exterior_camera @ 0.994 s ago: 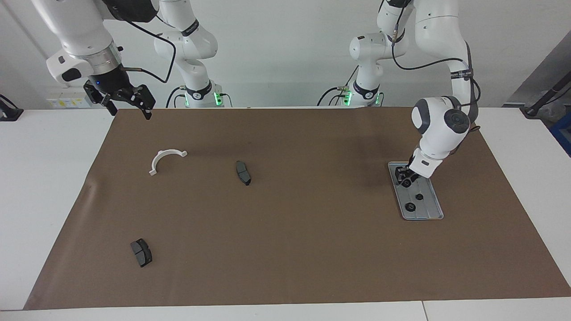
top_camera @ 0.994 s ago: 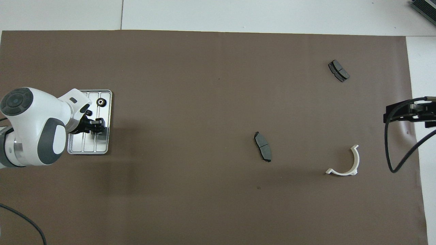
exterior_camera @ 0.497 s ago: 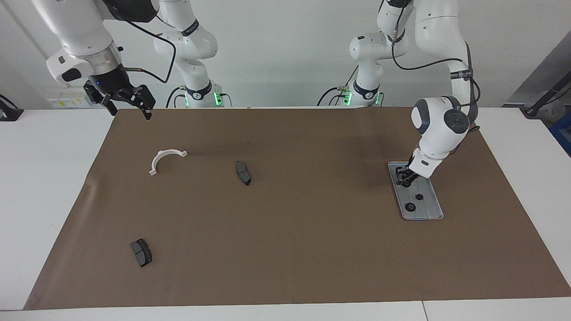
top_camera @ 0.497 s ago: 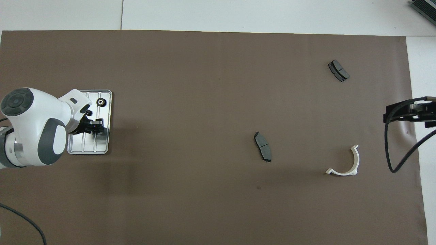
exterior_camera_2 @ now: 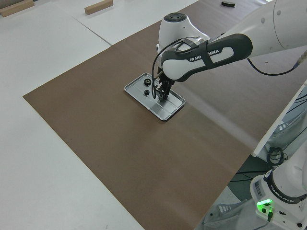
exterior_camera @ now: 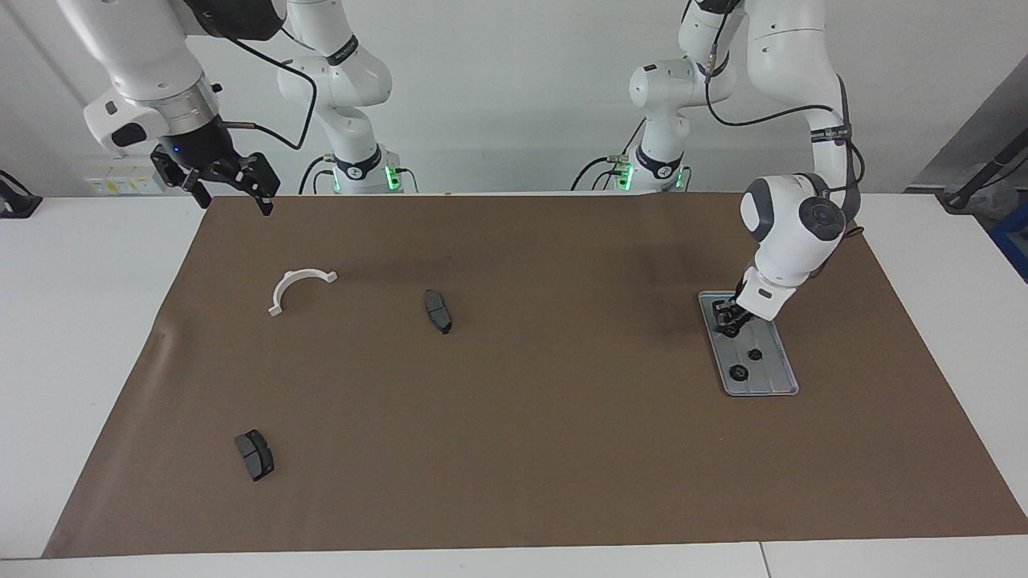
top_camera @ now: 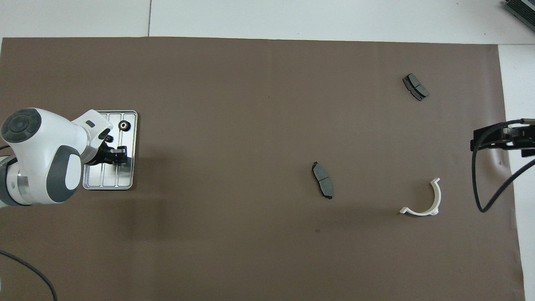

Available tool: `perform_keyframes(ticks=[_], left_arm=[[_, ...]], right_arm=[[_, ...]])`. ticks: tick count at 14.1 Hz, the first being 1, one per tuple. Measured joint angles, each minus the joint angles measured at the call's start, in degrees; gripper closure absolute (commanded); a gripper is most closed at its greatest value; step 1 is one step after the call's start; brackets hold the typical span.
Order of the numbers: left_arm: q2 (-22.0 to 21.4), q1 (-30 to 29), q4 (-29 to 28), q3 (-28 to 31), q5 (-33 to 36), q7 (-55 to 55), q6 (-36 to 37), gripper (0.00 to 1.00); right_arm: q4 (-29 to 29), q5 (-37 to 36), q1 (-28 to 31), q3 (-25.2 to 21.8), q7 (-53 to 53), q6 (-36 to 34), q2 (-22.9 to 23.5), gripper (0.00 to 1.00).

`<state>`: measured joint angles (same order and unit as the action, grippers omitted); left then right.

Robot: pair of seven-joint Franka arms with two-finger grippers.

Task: Place bearing gear from tray to pile
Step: 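Lower the left gripper and grasp a black bearing in the tray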

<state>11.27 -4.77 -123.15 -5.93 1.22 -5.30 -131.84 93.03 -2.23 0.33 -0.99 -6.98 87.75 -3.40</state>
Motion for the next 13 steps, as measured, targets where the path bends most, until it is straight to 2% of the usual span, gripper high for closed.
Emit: perform_keyframes(ticks=[9,13], left_arm=[[0.0,0.0,0.4,0.0,0.0,0.0,0.0,0.68],[0.1,0.1,3.4,-0.2,0.0,-0.4,2.2,0.68]], right_arm=[[0.0,0.0,0.0,0.0,0.0,0.0,0.0,0.0],[0.0,0.0,0.0,0.0,0.0,0.0,0.0,0.0]])
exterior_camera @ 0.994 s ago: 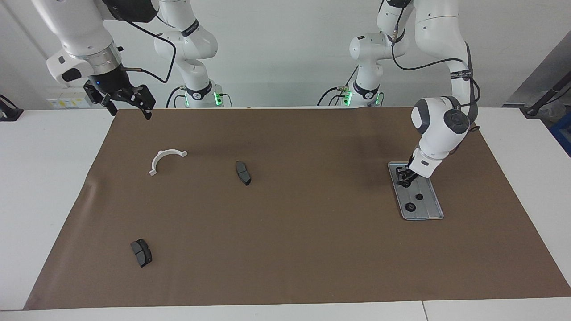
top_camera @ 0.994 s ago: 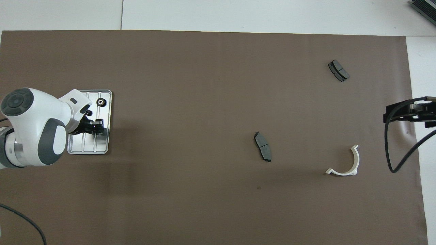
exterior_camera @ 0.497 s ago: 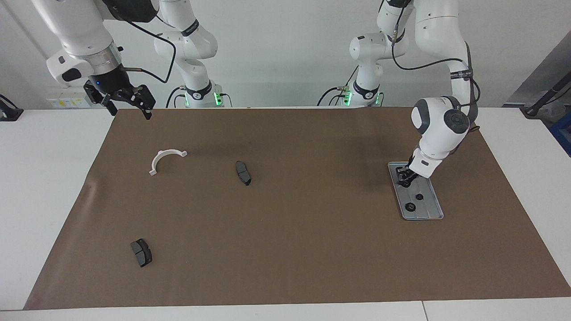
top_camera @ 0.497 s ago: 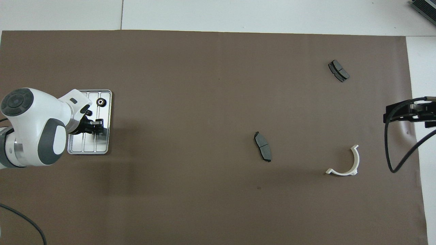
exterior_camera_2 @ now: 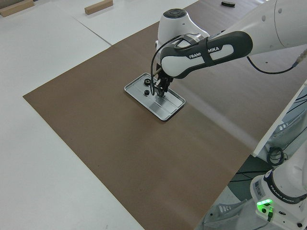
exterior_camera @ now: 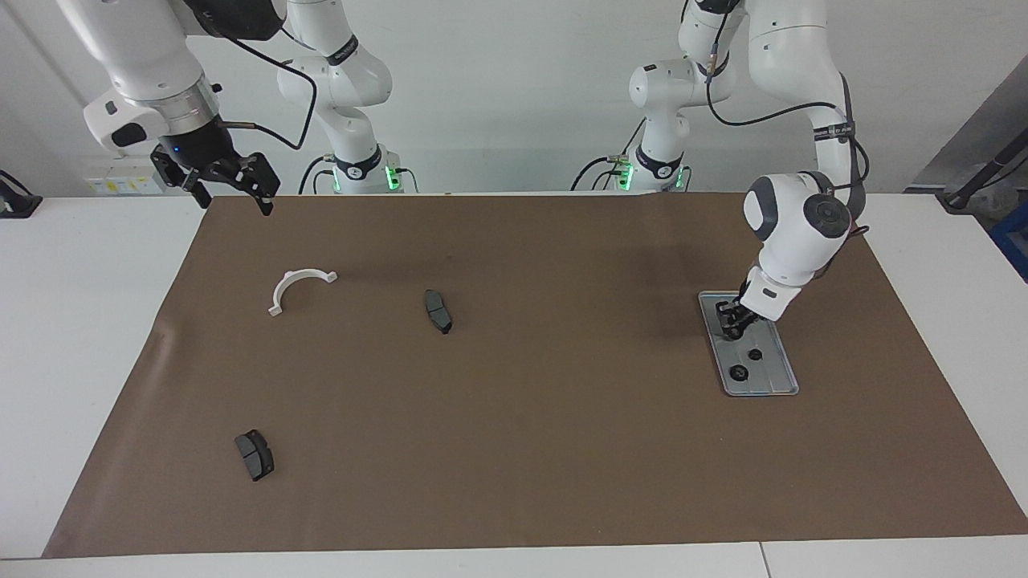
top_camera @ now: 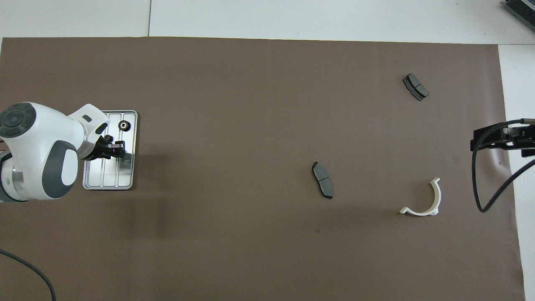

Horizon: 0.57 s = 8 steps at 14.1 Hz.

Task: Place bearing gear from tray to pile
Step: 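Carry the bearing with the left gripper toward the table center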

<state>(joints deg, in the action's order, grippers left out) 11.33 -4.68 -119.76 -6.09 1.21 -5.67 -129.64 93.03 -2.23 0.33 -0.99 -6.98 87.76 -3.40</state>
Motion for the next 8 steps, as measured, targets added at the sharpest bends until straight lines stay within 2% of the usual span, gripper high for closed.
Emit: perform_keyframes(ticks=[4,8], left_arm=[[0.2,4.3,5.3,-0.3,0.0,-7.1,5.5,0.7],[0.9,12.3,6.4,-0.5,0.0,-19.4,6.6,0.71]], right_arm=[[0.0,0.0,0.0,0.0,0.0,0.1,0.0,0.0],[0.1,0.0,0.1,-0.1,0.0,2.0,0.0,0.0]])
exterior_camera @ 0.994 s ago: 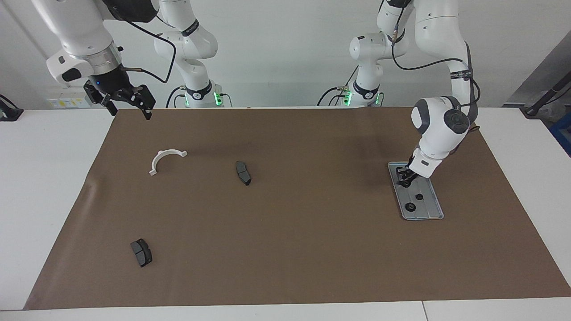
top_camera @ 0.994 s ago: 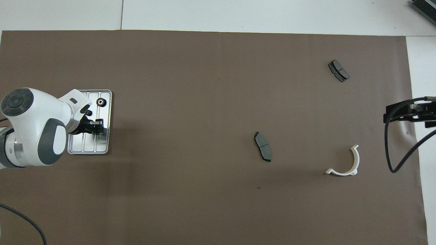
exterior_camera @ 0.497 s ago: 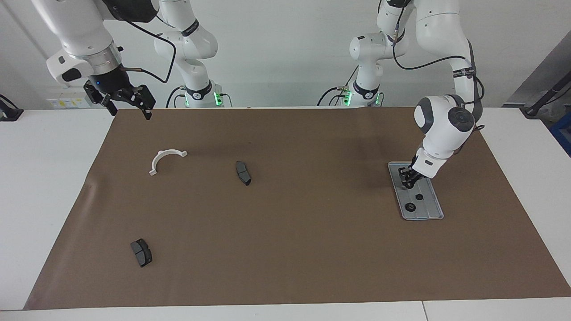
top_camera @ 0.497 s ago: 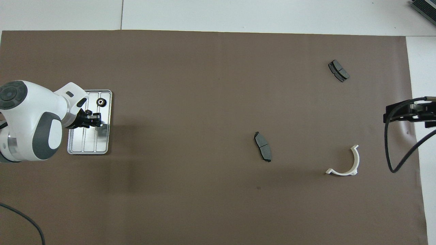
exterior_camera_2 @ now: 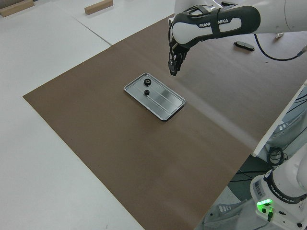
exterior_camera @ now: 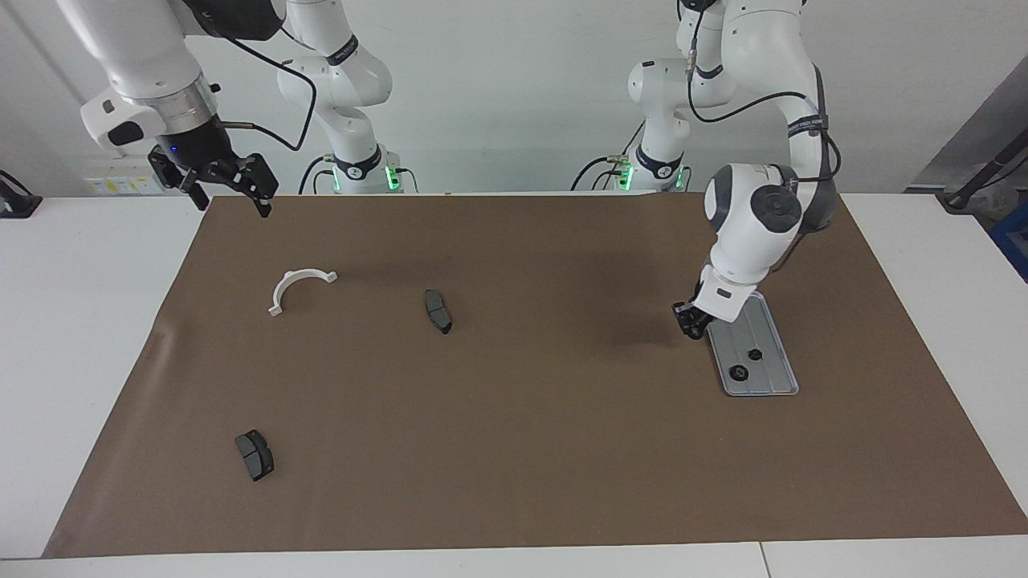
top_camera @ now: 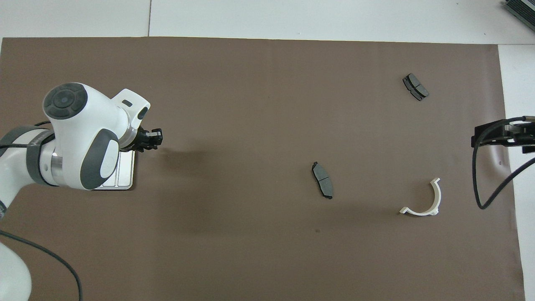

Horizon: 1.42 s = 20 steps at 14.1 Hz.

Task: Place bearing gear from tray to pile
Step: 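Carry the bearing with the left gripper toward the table center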

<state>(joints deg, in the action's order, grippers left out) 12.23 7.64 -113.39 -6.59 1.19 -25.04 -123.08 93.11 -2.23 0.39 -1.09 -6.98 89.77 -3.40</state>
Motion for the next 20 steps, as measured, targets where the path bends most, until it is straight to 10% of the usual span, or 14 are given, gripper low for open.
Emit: perform_keyframes(ticks=[20], left_arm=[[3.4,26.2,1.2,-0.2,-4.6,-34.7,-7.6,0.71]], right_arm=[[9.1,1.2,-0.8,0.0,5.6,22.6,8.4,0.0]])
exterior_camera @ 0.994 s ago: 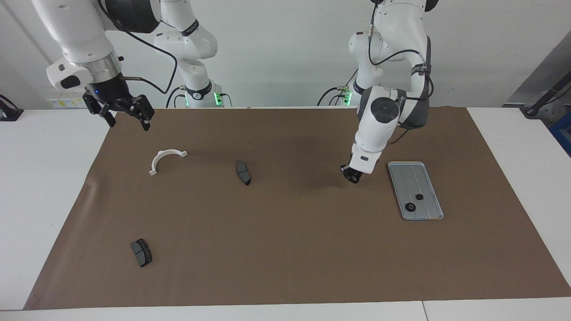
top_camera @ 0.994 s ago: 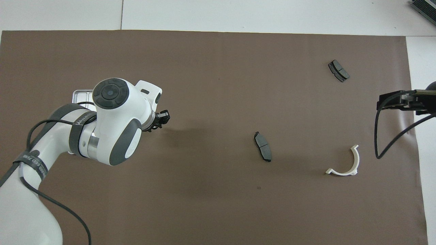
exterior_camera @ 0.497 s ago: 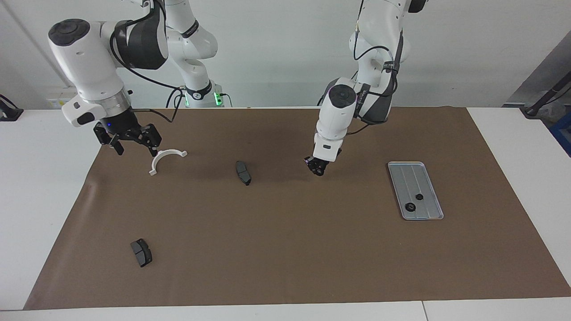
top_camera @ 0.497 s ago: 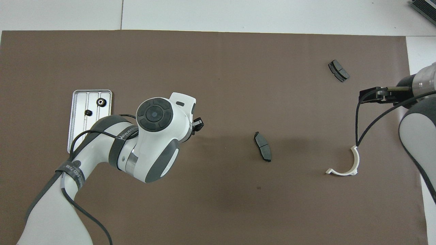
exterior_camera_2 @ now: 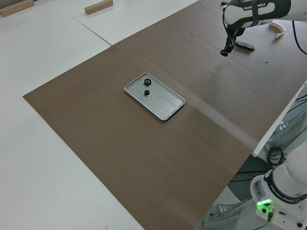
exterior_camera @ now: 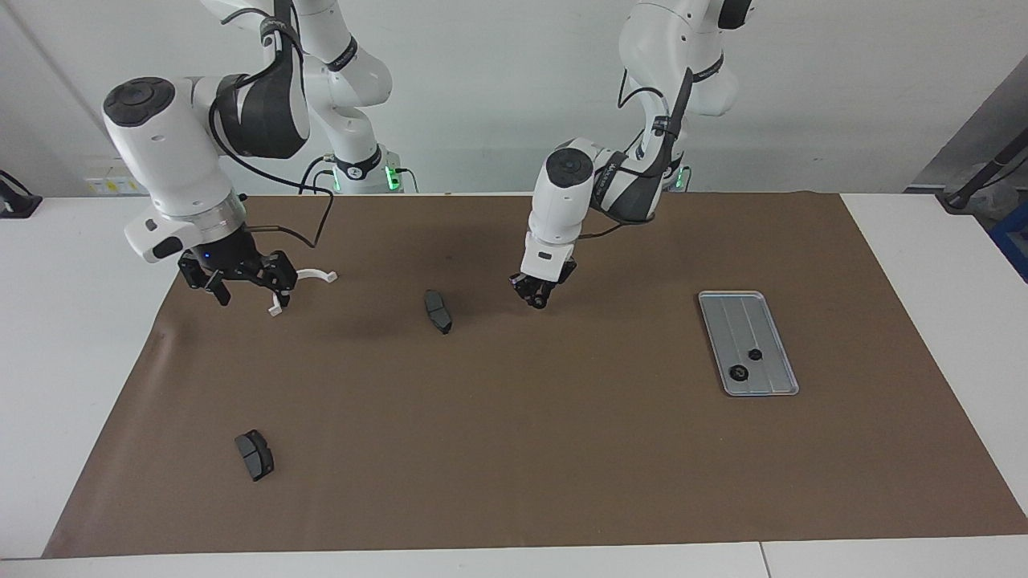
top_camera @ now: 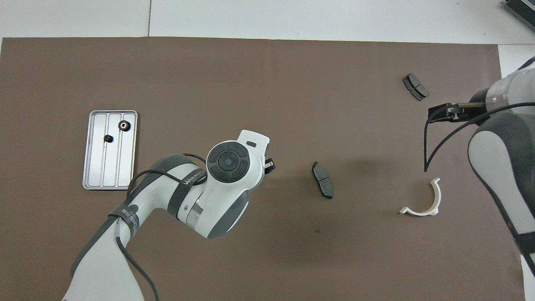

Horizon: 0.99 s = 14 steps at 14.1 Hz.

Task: Place bearing gear from tray to pile
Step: 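Carry the bearing with the left gripper toward the table center, then release the bearing on the table while the right gripper approaches it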

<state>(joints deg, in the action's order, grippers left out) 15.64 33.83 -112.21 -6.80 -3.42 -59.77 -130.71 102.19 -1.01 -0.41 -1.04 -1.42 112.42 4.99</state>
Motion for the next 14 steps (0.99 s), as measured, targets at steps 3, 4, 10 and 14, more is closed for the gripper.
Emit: perform_keyframes(ticks=[3,4,10,14], left_arm=[[1.8,1.9,0.9,0.0,0.0,-0.8,-1.5,0.7],[2.3,2.3,1.2,0.0,0.0,-0.8,-2.0,0.64],[2.8,2.8,2.1,0.1,0.0,-0.9,-2.3,0.36],[3.1,2.3,4.6,0.8,0.0,-0.8,0.9,0.38]], right_arm=[[0.4,0.1,-1.9,0.1,-0.3,0.0,0.0,0.0],[0.5,0.1,-2.0,0.1,-0.3,0.0,0.0,0.0],[0.8,0.1,-2.0,0.1,-0.3,0.0,0.0,0.0],[0.9,0.3,-2.0,1.0,-0.5,0.0,0.0,0.0]])
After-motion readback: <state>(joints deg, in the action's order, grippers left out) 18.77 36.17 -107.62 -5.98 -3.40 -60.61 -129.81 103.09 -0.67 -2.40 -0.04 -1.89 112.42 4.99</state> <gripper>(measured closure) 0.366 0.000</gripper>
